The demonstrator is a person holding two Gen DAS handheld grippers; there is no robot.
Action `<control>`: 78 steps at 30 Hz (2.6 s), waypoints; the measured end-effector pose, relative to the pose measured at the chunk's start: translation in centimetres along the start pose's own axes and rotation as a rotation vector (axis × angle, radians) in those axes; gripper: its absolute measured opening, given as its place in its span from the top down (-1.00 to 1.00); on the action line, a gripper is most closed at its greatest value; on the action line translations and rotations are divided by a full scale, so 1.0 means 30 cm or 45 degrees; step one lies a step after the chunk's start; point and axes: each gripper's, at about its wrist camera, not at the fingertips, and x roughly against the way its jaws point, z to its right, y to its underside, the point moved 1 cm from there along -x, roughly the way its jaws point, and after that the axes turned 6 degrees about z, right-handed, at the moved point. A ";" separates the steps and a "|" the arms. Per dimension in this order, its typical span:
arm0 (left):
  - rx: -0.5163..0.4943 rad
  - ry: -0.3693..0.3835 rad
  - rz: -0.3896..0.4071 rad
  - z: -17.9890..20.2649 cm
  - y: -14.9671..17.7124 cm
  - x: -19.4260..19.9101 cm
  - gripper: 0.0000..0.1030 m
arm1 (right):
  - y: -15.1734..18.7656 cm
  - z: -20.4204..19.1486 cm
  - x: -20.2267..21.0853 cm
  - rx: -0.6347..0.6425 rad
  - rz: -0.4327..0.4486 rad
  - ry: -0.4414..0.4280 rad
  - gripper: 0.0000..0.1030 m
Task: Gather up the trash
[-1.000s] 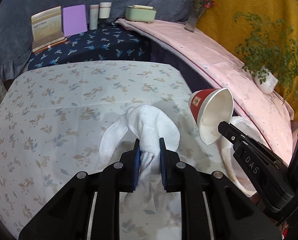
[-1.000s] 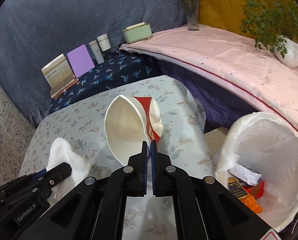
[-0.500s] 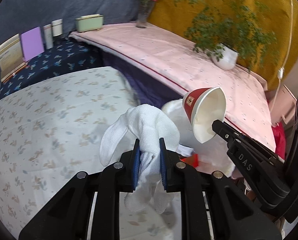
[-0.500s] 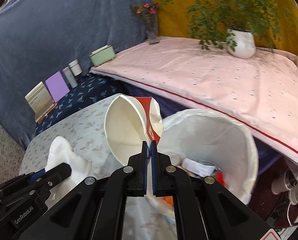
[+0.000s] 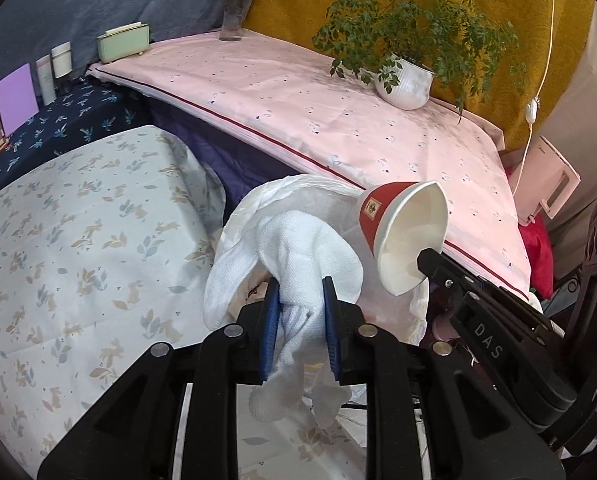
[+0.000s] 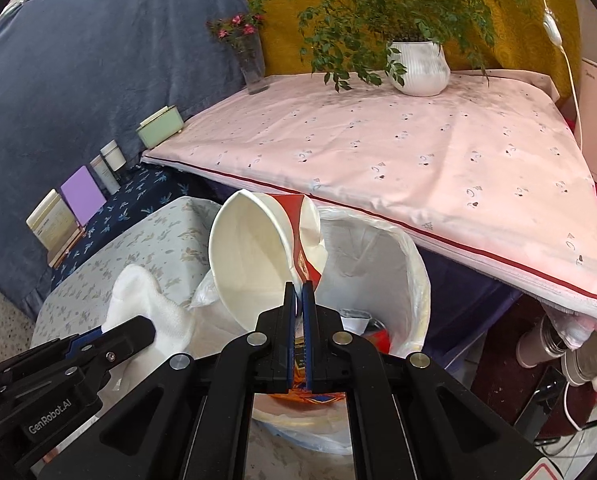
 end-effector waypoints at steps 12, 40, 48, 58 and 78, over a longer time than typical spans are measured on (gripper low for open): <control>0.006 -0.047 0.036 -0.009 -0.005 0.001 -0.09 | -0.009 0.007 0.014 -0.024 0.030 -0.004 0.76; 0.023 -0.222 0.104 -0.112 0.030 0.125 -0.22 | 0.036 -0.091 0.121 0.115 0.033 -0.012 0.06; 0.017 -0.302 0.106 -0.142 0.066 0.156 -0.39 | 0.070 -0.122 0.159 0.177 0.023 0.003 -0.16; 0.019 -0.376 0.105 -0.174 0.119 0.188 -0.63 | 0.115 -0.132 0.191 0.204 0.009 0.035 -0.45; 0.011 -0.443 0.094 -0.179 0.213 0.225 -0.70 | 0.222 -0.140 0.226 0.283 -0.042 0.068 -0.72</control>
